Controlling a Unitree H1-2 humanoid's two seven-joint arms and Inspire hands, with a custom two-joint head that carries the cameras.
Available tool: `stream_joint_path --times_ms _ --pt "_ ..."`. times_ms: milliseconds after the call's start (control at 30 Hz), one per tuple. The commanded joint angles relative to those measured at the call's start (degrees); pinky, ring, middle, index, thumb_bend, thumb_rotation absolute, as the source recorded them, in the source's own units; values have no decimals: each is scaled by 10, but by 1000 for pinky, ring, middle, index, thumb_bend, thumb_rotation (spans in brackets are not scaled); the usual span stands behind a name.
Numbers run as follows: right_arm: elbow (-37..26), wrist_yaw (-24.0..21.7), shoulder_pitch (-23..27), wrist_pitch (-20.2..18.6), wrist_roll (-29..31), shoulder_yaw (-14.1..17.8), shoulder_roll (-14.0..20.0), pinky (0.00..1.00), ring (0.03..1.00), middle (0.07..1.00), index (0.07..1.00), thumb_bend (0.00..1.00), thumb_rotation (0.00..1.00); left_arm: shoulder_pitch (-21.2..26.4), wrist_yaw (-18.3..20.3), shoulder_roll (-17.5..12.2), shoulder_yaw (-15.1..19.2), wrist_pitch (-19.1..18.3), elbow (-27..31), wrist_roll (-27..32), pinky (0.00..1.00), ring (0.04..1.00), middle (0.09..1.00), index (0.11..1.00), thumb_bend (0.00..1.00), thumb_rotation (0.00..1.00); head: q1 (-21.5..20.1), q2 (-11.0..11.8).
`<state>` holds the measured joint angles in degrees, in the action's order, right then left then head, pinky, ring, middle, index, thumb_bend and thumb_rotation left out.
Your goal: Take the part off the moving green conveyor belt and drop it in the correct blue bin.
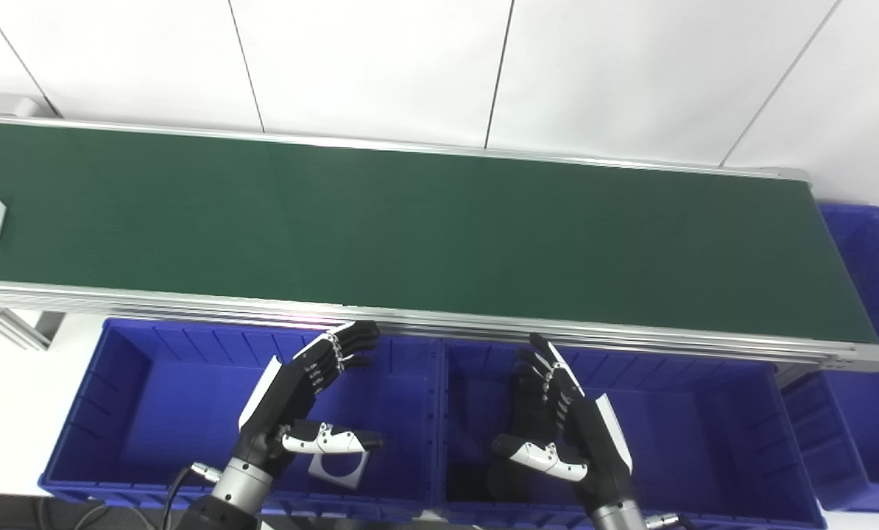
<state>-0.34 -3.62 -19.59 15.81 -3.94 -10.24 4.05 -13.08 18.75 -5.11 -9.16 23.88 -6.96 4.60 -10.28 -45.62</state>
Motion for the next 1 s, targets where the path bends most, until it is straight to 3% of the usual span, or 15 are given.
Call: stream_joint_path --times_ms 0,533,600,633,667,700,800,967 --pt "-12 -2 4 28 1 2 -3 847 869 893 956 958 411 10 -2 -1 -2 19 8 2 765 820 828 814 869 173 1 -1" --pt "-8 -3 6 32 3 1 -3 847 866 891 955 947 399 9 -4 -1 -1 20 8 0 769 822 828 811 869 173 3 2" --pt "-8 -3 5 32 1 2 -2 849 868 890 956 951 404 9 -4 0 -2 18 8 -1 768 821 828 811 872 169 21 6" --pt "-6 -3 5 33 2 3 0 850 869 890 955 952 406 8 -6 3 -2 18 7 -2 763 817 824 807 885 180 53 11" --pt "-5 -3 5 35 3 4 1 851 869 890 955 953 406 8 -8 5 -2 17 7 -3 762 816 824 806 888 181 53 11" --pt "-6 -4 4 36 4 5 5 851 869 890 955 953 406 8 -9 9 -4 20 4 -6 760 815 823 805 892 185 90 18" --pt "-7 -8 2 42 13 10 13 850 869 891 955 926 374 7 -15 18 -11 23 -1 -22 749 814 827 800 891 189 121 29" --pt "-5 -17 1 48 30 16 20 845 870 888 961 900 336 7 -27 29 -19 24 -7 -44 751 819 835 805 895 223 130 39"
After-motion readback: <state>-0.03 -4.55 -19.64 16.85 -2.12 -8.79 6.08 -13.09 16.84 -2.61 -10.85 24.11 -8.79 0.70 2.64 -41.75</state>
